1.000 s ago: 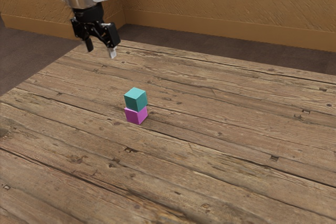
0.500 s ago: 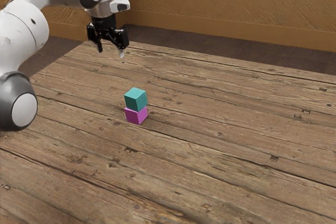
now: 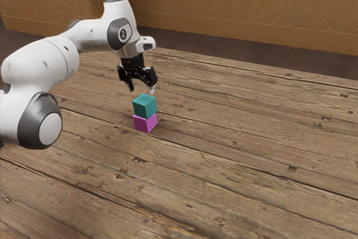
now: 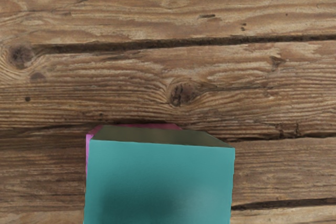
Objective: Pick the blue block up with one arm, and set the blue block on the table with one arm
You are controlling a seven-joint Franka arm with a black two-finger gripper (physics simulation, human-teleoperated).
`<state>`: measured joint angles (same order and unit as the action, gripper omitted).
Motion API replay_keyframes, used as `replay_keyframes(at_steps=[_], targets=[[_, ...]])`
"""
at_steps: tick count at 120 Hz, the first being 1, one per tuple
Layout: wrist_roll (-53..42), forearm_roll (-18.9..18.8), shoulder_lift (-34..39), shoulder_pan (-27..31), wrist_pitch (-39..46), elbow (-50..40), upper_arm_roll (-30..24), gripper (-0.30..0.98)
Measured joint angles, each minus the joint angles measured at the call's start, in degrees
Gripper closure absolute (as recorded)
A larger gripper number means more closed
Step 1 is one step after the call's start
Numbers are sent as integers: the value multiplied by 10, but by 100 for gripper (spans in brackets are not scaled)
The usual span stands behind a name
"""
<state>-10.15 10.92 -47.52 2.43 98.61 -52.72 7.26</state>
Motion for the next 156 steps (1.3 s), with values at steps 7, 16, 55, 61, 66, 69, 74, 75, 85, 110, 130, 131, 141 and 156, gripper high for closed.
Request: replay_keyframes(at_steps=[7,16,55,61,66,69,74,75,85,110,130,131,141,156], targets=[[-3,4,-8,5,7,-1,-3,0],[-6,7,-17,7,16,-1,-7,0],[-17,12,-25,15,34,-19,-17,0],[-19,13,-27,16,35,-21,-17,0],[-20,13,-29,16,36,-22,-17,0],[-20,13,-31,16,37,-22,-17,0],[-21,13,-35,16,37,-25,-18,0],[-22,13,-36,16,37,-26,-18,0],[-23,13,-42,16,40,-33,-18,0],[-26,6,-40,16,45,-38,-17,30],[-24,-19,19,15,46,-80,-17,46],[-24,-20,23,14,46,-85,-17,46],[-22,-26,54,-2,48,-112,-18,41],[-20,-30,69,-46,49,-120,-18,36]])
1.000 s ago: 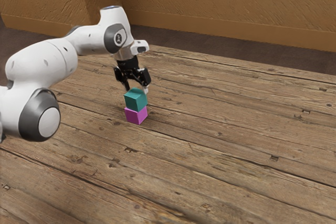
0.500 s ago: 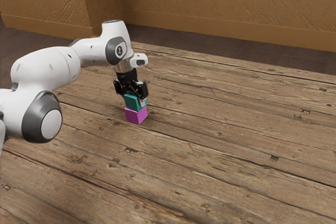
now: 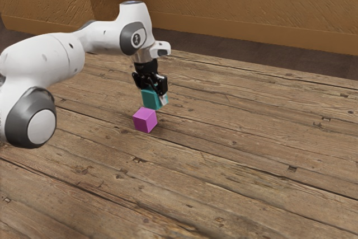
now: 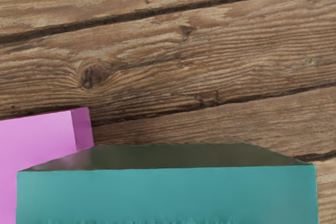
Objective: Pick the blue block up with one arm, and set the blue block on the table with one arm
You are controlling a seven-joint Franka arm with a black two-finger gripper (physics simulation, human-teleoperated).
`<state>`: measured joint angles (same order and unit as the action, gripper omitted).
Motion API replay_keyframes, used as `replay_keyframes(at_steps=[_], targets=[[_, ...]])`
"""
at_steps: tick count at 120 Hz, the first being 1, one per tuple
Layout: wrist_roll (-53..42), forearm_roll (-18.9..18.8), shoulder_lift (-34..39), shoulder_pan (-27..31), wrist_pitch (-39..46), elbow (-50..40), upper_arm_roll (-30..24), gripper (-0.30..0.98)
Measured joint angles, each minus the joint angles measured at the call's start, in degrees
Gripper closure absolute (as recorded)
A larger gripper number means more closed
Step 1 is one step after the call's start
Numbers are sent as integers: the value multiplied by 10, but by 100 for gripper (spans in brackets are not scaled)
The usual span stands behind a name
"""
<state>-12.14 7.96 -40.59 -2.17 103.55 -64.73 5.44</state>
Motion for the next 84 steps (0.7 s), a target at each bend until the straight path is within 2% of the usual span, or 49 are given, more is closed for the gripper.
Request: replay_keyframes(at_steps=[19,44,56,84], targets=[[6,0,-6,-33,1,-1,0,35],[13,8,-53,-56,29,-5,-9,29],[15,12,-69,-60,56,-35,-18,29],[18,16,-79,-61,92,-50,-20,12]])
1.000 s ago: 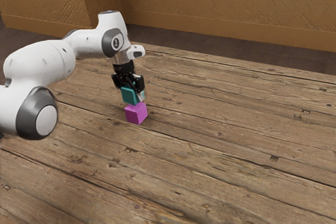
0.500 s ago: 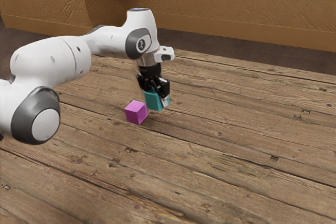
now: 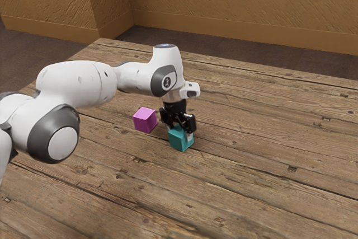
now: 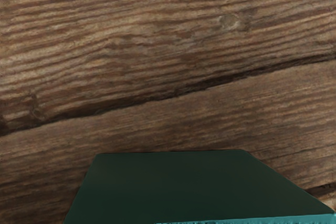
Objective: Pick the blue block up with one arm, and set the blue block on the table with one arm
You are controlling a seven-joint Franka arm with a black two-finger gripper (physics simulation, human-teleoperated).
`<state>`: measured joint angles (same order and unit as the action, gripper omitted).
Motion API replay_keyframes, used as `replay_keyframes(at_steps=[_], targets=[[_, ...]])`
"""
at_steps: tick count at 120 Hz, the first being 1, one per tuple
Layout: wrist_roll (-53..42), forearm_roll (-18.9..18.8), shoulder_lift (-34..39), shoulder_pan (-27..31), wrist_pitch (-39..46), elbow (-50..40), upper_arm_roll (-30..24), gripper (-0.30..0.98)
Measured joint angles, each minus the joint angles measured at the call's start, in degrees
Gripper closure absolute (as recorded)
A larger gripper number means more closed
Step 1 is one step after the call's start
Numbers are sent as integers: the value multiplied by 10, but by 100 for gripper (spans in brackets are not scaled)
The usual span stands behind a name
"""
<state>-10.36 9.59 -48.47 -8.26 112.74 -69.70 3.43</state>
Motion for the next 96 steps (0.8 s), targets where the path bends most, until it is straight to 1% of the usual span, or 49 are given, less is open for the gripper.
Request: replay_keyframes(at_steps=[12,24,30,42,48,53,56,61,68,78,87,96], targets=[[1,0,11,0,6,-4,0,7],[1,1,62,0,10,-38,0,5],[2,1,120,0,11,-73,-6,4],[2,-3,258,0,3,-134,-20,2],[3,-13,314,0,-13,-148,-25,2],[3,-29,378,4,-33,-170,-27,2],[3,-40,415,16,-45,-185,-33,1],[2,-61,460,61,-66,-200,-62,1],[0,-83,465,105,-90,-197,-78,1],[-3,-100,461,135,-113,-189,-74,1],[-4,-107,462,126,-127,-189,-43,0],[-5,-112,460,125,-135,-190,-32,0]])
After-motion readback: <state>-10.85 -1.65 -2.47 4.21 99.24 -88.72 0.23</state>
